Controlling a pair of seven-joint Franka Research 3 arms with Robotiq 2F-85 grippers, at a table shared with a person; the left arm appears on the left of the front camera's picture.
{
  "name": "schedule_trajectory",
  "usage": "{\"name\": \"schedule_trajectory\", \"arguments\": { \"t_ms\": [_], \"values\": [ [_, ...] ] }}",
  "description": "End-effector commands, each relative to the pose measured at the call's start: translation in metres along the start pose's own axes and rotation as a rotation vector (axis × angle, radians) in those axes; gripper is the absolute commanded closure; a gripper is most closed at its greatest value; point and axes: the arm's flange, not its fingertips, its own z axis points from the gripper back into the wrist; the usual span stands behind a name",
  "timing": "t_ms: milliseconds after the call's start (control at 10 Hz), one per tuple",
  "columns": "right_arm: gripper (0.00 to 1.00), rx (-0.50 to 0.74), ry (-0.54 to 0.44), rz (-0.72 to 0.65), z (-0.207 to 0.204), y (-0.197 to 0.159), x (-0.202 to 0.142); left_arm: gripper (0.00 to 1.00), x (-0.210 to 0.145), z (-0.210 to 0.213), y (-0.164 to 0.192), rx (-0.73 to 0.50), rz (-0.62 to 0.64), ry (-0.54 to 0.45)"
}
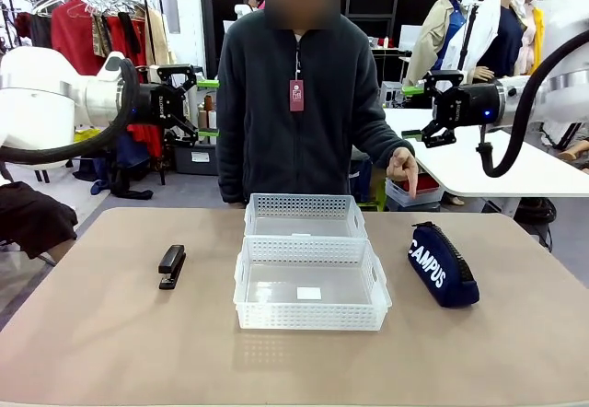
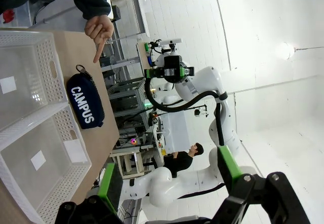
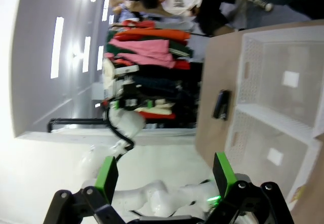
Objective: Distribute items into two baskets.
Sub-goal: Pick up the Pencil pouch that the person points to.
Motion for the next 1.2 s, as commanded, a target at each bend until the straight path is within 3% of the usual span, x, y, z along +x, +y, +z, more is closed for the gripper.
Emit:
{"name": "schedule_trajectory", "arguments": {
  "t_ms": [0, 200, 500, 1100],
  "values": [
    [0.0, -0.225, -0.023, -0.006, -0.009, 0.023, 0.007, 0.0, 0.0, 0.001, -0.002, -0.001, -0.001, -0.001],
    [0.0, -0.451, 0.012, 0.027, -0.016, 0.042, 0.003, 0.0, 0.0, 0.001, -0.002, -0.001, -0.001, -0.001],
    [0.0, -0.772, 0.015, 0.035, -0.025, 0.04, -0.015, 0.0, 0.0, 0.001, -0.002, -0.001, -0.001, -0.001],
    [0.0, -1.217, 0.03, -0.072, -0.027, -0.023, -0.033, 0.0, 0.0, 0.001, -0.002, -0.001, -0.001, -0.001]
  ]
}}
